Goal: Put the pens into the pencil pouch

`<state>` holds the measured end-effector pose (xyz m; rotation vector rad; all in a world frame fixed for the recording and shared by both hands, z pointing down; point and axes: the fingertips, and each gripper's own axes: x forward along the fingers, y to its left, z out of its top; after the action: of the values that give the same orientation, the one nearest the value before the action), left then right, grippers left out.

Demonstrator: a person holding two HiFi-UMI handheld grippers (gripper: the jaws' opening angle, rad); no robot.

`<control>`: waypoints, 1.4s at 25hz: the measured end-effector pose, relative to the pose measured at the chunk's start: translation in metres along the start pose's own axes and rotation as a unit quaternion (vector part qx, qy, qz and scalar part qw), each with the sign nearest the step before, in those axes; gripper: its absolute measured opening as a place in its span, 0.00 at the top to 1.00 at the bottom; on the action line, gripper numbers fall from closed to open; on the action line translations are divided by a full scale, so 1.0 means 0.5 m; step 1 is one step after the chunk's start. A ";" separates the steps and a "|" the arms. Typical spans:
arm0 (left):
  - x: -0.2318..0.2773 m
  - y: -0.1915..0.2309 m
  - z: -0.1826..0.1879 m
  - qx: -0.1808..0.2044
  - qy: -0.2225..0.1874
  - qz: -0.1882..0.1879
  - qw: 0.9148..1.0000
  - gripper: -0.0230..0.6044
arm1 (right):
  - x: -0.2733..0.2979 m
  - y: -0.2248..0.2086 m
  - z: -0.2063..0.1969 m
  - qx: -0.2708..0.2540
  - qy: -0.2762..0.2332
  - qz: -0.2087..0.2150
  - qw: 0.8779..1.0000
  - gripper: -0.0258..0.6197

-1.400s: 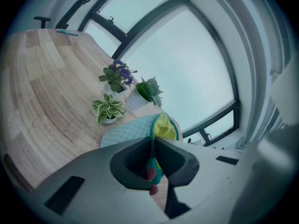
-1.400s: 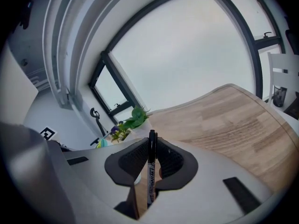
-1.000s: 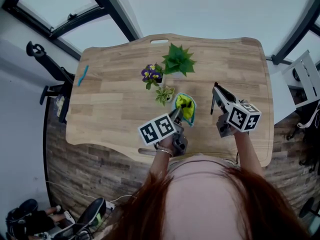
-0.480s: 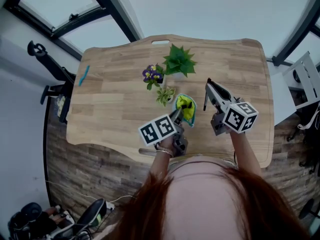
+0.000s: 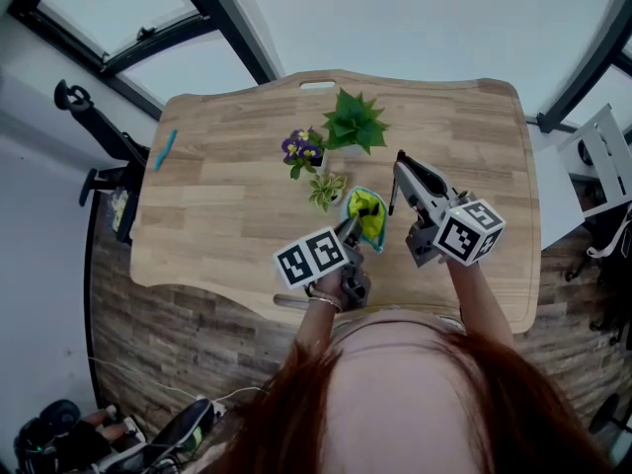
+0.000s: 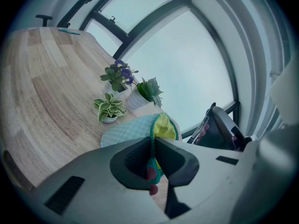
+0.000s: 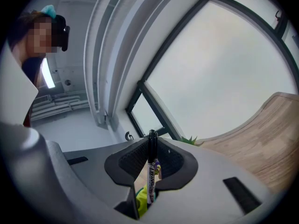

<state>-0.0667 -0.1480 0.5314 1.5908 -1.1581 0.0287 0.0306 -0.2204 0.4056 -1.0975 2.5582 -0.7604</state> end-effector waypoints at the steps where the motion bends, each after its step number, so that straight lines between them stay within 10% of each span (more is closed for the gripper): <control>1: 0.000 0.000 0.000 -0.001 0.000 0.000 1.000 0.93 | 0.002 0.003 0.003 0.001 -0.002 0.003 1.000 0.88; 22: 0.003 0.006 0.006 -0.016 0.000 -0.005 1.000 0.93 | 0.068 0.022 -0.046 -0.022 0.005 0.038 0.999 0.88; 35: 0.006 0.007 0.016 -0.043 -0.004 -0.018 0.999 0.93 | 0.088 0.042 -0.131 -0.143 0.070 0.063 0.985 0.88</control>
<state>-0.0718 -0.1557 0.5323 1.5361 -1.1219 -0.0503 -0.0395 -0.2165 0.4471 -0.9763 2.8934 -0.4640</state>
